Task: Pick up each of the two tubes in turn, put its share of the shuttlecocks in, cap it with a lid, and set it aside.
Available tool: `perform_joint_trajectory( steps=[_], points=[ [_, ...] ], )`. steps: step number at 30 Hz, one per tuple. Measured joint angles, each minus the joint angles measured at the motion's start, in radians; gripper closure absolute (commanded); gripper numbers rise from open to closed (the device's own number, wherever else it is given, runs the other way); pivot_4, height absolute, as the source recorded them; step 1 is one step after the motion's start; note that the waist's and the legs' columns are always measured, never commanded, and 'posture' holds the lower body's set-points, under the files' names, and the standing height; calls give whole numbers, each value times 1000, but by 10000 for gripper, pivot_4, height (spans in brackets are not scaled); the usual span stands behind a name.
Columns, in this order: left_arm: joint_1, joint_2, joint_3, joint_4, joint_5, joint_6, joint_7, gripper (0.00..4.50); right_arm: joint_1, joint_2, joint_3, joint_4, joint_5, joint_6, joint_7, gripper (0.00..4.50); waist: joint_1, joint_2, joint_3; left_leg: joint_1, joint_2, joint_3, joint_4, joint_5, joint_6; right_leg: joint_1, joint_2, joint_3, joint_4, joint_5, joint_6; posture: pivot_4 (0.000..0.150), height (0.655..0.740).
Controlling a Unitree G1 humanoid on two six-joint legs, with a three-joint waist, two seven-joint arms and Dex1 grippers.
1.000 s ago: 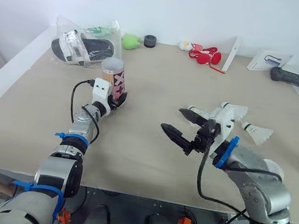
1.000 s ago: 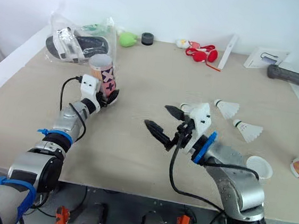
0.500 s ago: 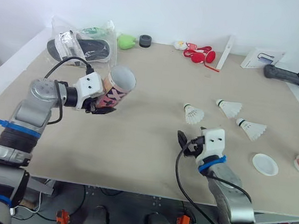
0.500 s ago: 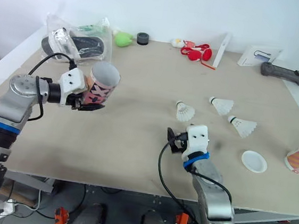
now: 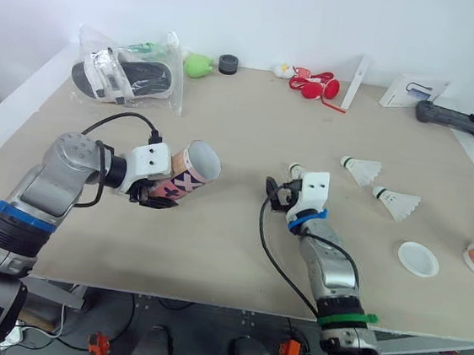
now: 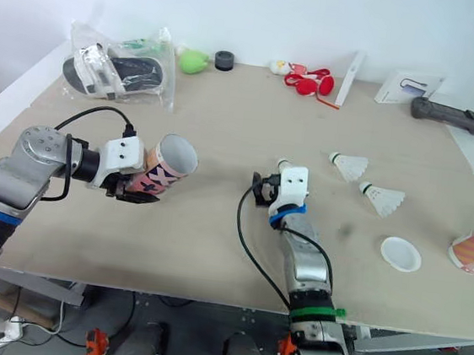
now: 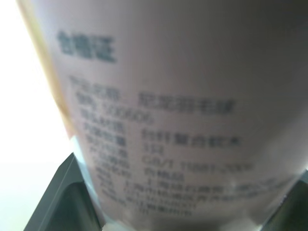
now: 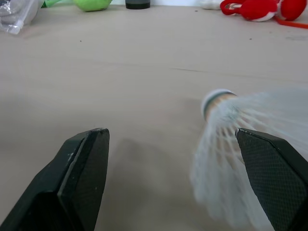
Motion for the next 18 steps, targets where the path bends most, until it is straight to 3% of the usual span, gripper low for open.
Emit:
perform_joint_trajectory(
  steps=[3,6,11,14,18],
  points=[
    [1,-7,0,-8,-1,0,6,15599,-70,4,-8,118,0,-52,17,0,0,0,0,0,0,0,0,0,0,0,0,0,0,0,0,1500,7400],
    [1,-24,2,-10,-6,0,18,15655,-112,6,-8,194,-1,-94,41,7969,-2,0,0,0,0,0,0,0,0,0,0,0,0,0,-1,1500,7400],
    [2,-26,3,-11,-11,-1,21,15655,-147,14,-3,259,1,-125,114,34493,-8,0,0,1,0,0,0,0,0,-1,1,0,3,0,-2,1500,7400],
    [8,-30,5,-11,-14,-1,26,15655,-146,21,19,255,1,-126,177,44001,-15,0,0,1,0,0,0,0,0,-1,1,0,5,-1,-2,1500,7400],
    [13,-39,5,-11,-20,-8,40,15655,-110,22,47,194,10,-107,265,44001,-20,0,0,1,0,0,0,0,0,-2,1,1,7,-2,-2,1500,7400]
  ],
)
